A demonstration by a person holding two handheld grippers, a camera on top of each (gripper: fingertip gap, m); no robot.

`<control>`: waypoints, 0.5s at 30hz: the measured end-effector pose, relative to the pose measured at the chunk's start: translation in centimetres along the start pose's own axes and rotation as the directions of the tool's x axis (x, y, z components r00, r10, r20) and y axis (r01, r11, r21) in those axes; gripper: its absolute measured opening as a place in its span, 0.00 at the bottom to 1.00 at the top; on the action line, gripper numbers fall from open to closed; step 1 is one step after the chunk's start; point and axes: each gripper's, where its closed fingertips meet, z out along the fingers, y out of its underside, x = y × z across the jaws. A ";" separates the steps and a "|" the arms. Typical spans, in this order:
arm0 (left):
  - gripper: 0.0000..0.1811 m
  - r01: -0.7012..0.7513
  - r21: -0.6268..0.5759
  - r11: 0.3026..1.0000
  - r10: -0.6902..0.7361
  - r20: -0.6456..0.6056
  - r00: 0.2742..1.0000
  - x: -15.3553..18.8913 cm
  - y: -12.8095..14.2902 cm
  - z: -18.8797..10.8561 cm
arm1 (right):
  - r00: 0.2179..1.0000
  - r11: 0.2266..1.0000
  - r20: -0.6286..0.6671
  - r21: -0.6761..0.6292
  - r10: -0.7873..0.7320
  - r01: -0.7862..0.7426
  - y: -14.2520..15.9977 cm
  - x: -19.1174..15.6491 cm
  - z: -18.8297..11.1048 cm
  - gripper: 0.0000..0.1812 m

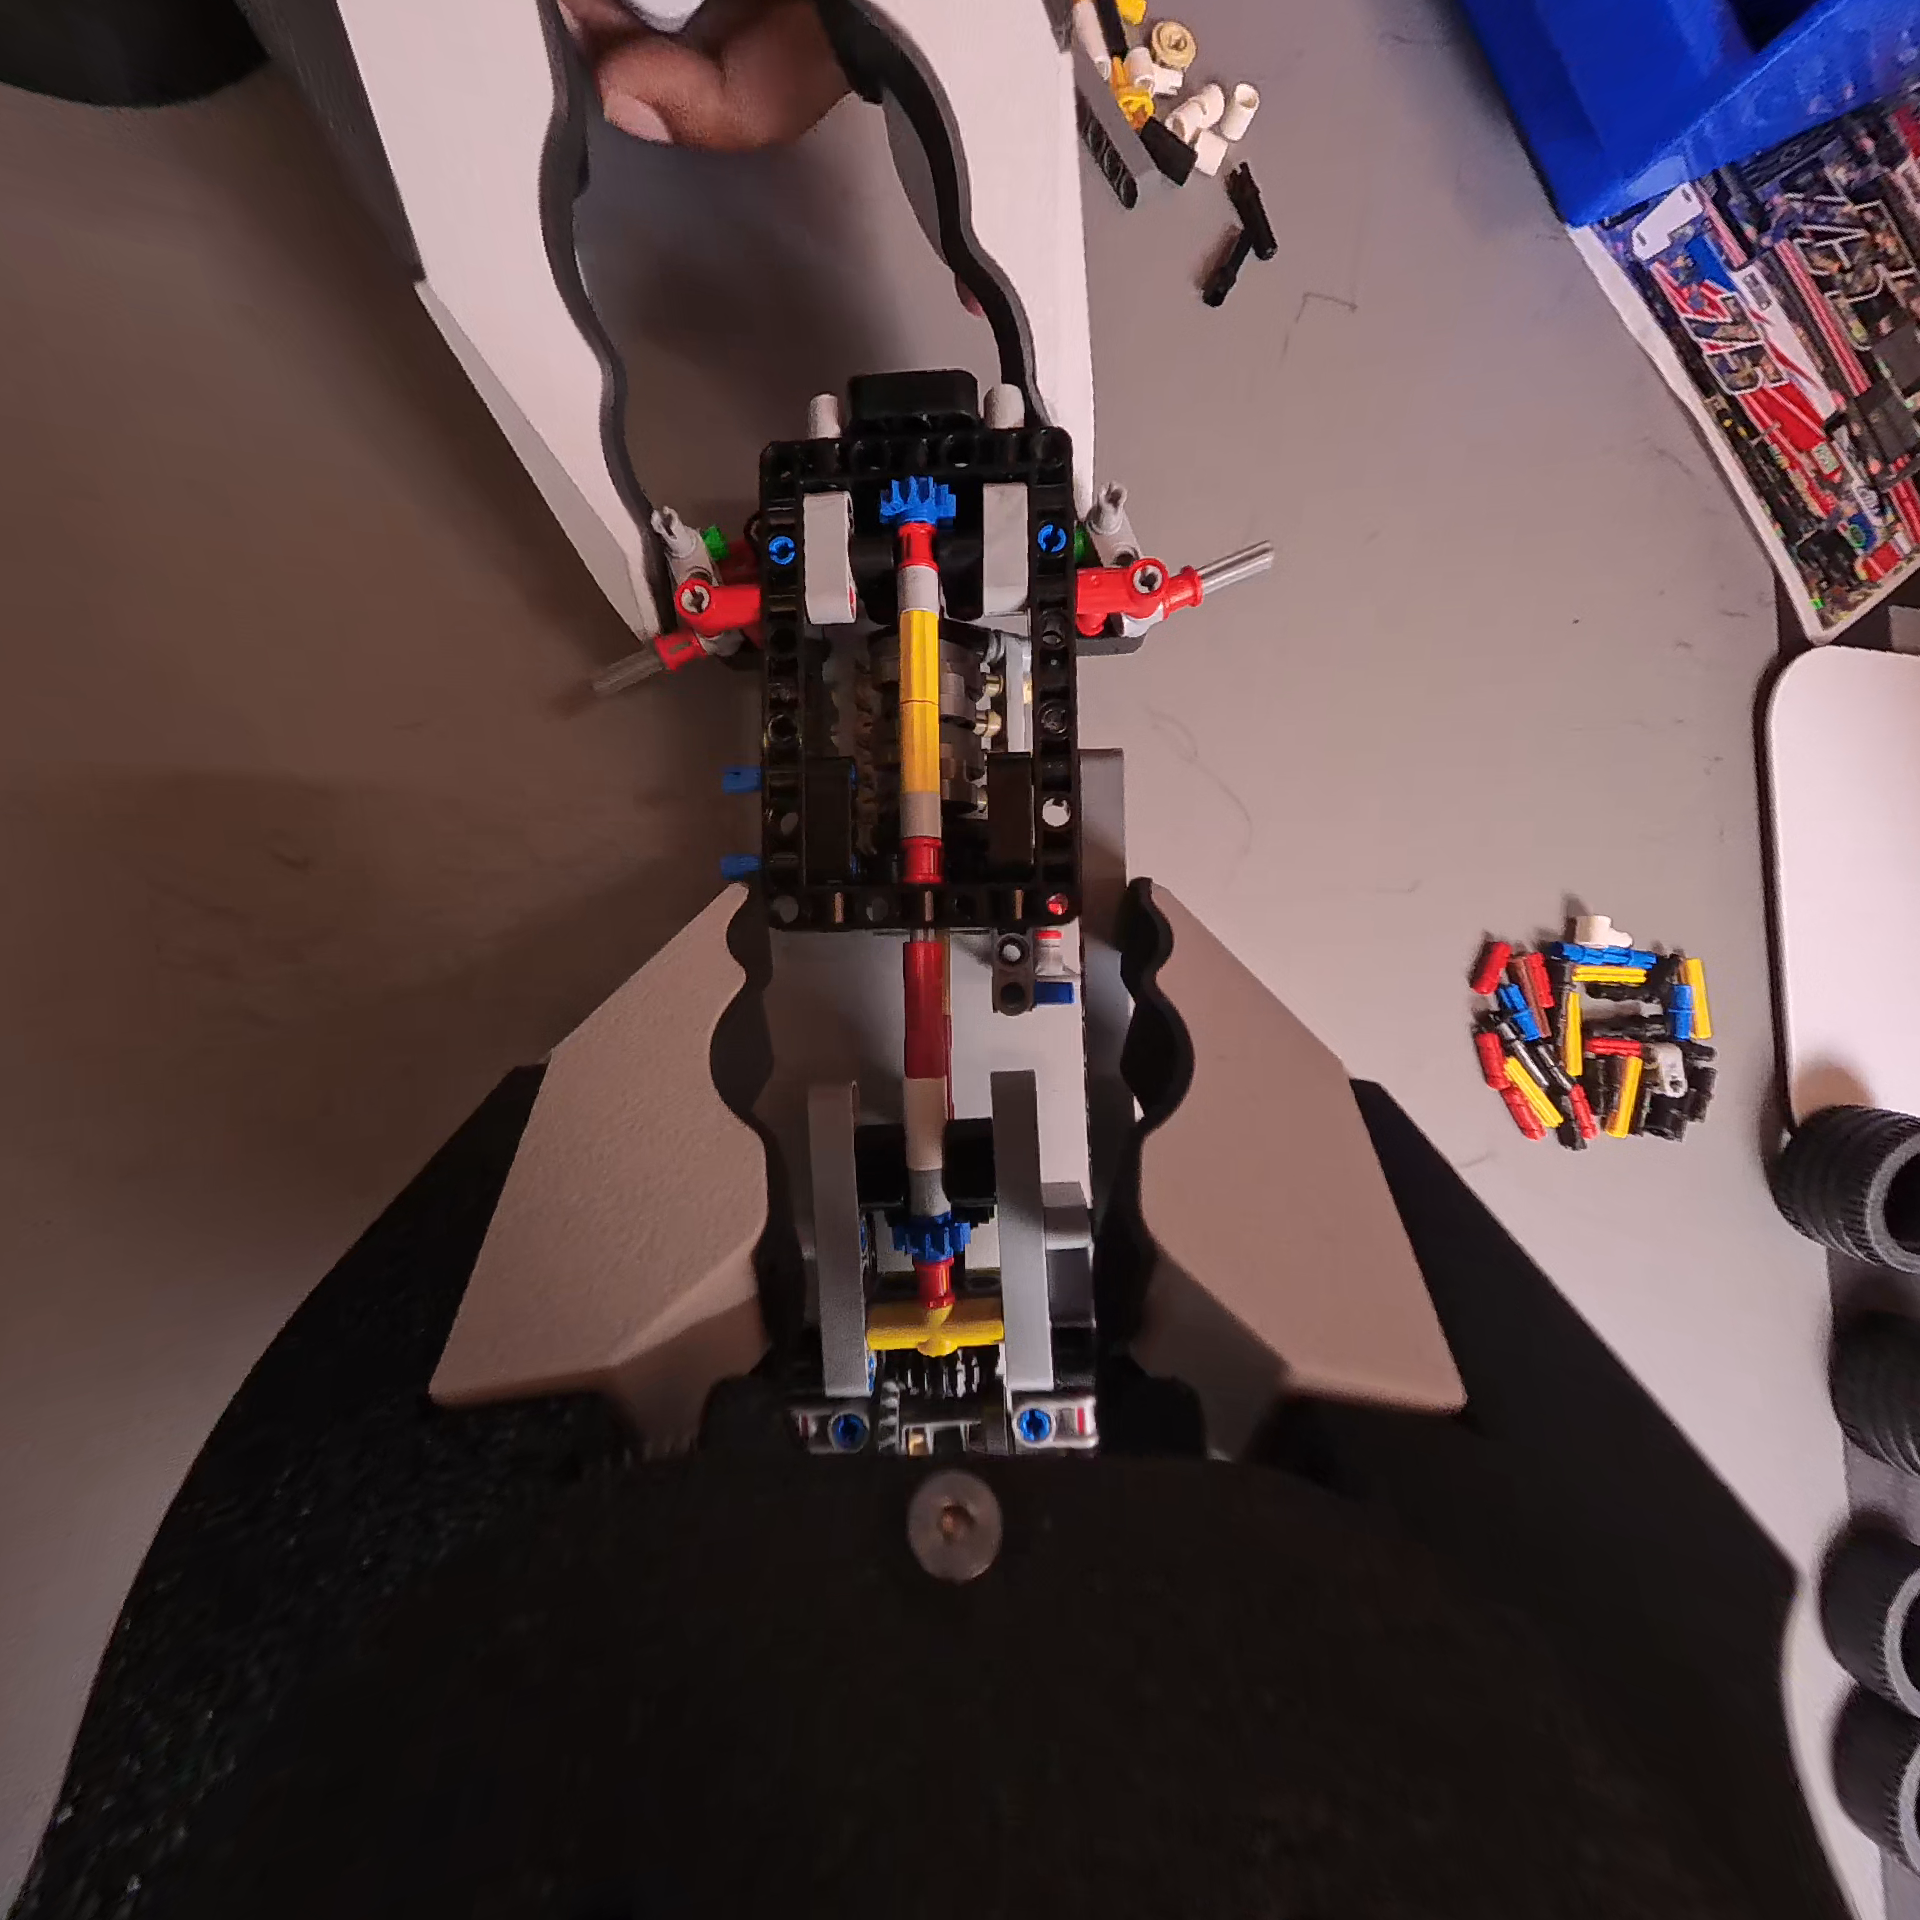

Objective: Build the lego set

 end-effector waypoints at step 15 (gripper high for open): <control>0.43 0.042 0.045 0.998 -0.043 0.025 0.999 -0.4 -0.3 -0.3 | 0.996 0.988 0.013 -0.121 -0.090 0.091 2.9 1.1 -3.8 0.46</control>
